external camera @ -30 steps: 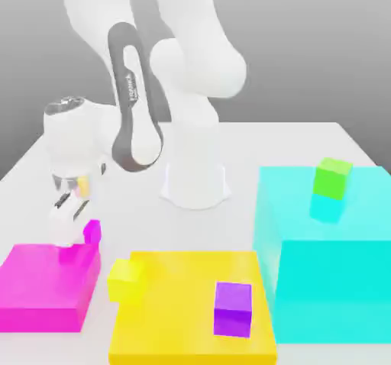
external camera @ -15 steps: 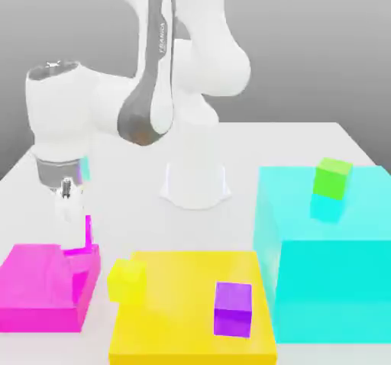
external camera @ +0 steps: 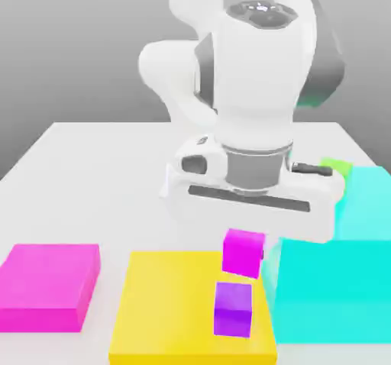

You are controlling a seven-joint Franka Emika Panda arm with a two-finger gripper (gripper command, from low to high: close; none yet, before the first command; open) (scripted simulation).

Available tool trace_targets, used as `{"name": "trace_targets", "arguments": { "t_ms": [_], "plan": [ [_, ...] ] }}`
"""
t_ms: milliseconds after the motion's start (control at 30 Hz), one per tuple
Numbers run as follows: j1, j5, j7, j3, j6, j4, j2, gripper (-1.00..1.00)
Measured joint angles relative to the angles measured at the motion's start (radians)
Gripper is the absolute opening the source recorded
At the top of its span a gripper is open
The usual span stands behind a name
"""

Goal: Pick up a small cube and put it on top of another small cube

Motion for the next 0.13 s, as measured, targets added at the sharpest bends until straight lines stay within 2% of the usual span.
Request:
{"name": "trace_targets", "arguments": {
  "t_ms": [33, 133],
  "plan": [
    [-0.006, -0.009, 0.005, -0.005, 0.025, -0.005, 0.020, 1.00],
    [-0.006, -0.008, 0.005, -0.005, 0.025, -0.005, 0.020, 1.00]
  ]
}}
